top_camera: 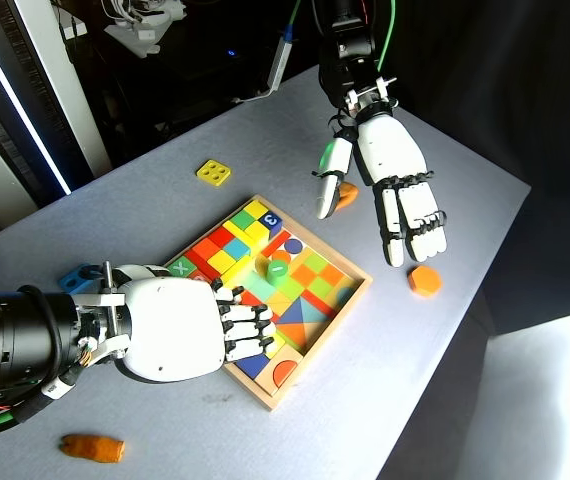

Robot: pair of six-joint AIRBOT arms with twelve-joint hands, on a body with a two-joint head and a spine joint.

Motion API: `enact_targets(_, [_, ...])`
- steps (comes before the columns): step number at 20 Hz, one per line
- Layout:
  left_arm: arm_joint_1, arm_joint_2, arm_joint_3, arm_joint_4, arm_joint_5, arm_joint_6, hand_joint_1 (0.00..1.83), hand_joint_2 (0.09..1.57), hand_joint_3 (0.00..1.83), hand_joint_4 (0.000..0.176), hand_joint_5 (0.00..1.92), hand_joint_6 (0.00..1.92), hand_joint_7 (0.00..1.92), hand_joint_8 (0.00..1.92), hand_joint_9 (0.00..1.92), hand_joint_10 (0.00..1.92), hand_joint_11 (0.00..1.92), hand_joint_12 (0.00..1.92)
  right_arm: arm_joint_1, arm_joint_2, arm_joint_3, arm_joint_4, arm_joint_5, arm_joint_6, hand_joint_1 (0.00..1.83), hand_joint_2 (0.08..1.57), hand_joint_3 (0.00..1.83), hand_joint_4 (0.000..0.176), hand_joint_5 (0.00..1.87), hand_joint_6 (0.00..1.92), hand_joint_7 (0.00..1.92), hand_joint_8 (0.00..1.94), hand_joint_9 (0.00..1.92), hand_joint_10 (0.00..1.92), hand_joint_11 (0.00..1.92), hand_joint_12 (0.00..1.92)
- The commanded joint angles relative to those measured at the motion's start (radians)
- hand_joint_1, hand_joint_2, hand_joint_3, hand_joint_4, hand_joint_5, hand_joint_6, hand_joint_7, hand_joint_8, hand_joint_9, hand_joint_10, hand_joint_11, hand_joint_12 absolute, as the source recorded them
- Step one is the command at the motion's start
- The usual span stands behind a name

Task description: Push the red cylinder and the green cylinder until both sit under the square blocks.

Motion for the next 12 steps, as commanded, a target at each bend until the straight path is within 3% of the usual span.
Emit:
enact_targets(1, [-0.005, 0.008, -0.002, -0.013, -0.115, -0.006, 0.05, 1.18, 0.0, 0.15, 0.11, 0.0, 0.01, 0.0, 0.0, 0.0, 0.0, 0.0, 0.007, 0.01, -0.003, 0.029, -0.009, 0.007, 0.37, 1.08, 0.0, 0.145, 0.47, 0.0, 0.01, 0.0, 0.0, 0.0, 0.0, 0.3])
enact_targets(6, [-0.004, 0.009, -0.002, -0.013, -0.115, -0.006, 0.06, 1.17, 0.0, 0.154, 0.12, 0.0, 0.03, 0.0, 0.0, 0.0, 0.0, 0.0, 0.005, 0.015, -0.003, 0.023, -0.009, 0.013, 0.38, 1.08, 0.0, 0.147, 0.47, 0.0, 0.0, 0.0, 0.0, 0.0, 0.0, 0.25])
enact_targets(8, [-0.002, 0.009, -0.003, -0.013, -0.115, -0.006, 0.03, 1.16, 0.0, 0.168, 0.12, 0.0, 0.03, 0.0, 0.01, 0.0, 0.03, 0.01, 0.004, 0.017, -0.004, 0.023, -0.009, 0.014, 0.36, 1.09, 0.0, 0.143, 0.45, 0.0, 0.0, 0.0, 0.0, 0.0, 0.0, 0.24])
enact_targets(10, [-0.002, 0.01, -0.003, -0.014, -0.115, -0.006, 0.03, 1.15, 0.0, 0.165, 0.12, 0.0, 0.04, 0.0, 0.0, 0.0, 0.02, 0.01, 0.003, 0.021, -0.005, 0.023, -0.009, 0.016, 0.36, 1.09, 0.0, 0.143, 0.45, 0.0, 0.0, 0.0, 0.0, 0.0, 0.0, 0.22])
enact_targets(12, [-0.002, 0.011, -0.003, -0.014, -0.115, -0.006, 0.04, 1.16, 0.0, 0.139, 0.11, 0.0, 0.03, 0.0, 0.0, 0.0, 0.01, 0.01, 0.003, 0.027, -0.006, 0.023, -0.009, 0.018, 0.35, 1.1, 0.0, 0.139, 0.45, 0.01, 0.0, 0.0, 0.0, 0.0, 0.0, 0.12])
